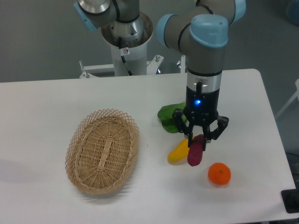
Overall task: Place the sweet potato in the basket
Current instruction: 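Close the gripper on the purple sweet potato and lift it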
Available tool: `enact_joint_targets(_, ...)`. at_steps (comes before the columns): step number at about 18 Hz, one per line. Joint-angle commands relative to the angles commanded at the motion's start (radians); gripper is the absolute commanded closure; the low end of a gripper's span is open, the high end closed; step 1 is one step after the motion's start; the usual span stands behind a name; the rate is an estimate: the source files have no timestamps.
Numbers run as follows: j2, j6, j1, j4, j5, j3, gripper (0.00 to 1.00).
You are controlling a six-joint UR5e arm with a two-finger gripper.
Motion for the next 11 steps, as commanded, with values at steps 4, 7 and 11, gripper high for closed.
enact_joint_targets(4,0.002,0.000,0.000,-0.002,0.002,-0.001,0.58)
enact_joint_targets(7,-0.006,0.002,-0.005,0.003,0.002,-0.014,0.58)
enact_joint_targets(11,-0.018,-0.005,-0.057,0.000,0.049,-0.028,0.58)
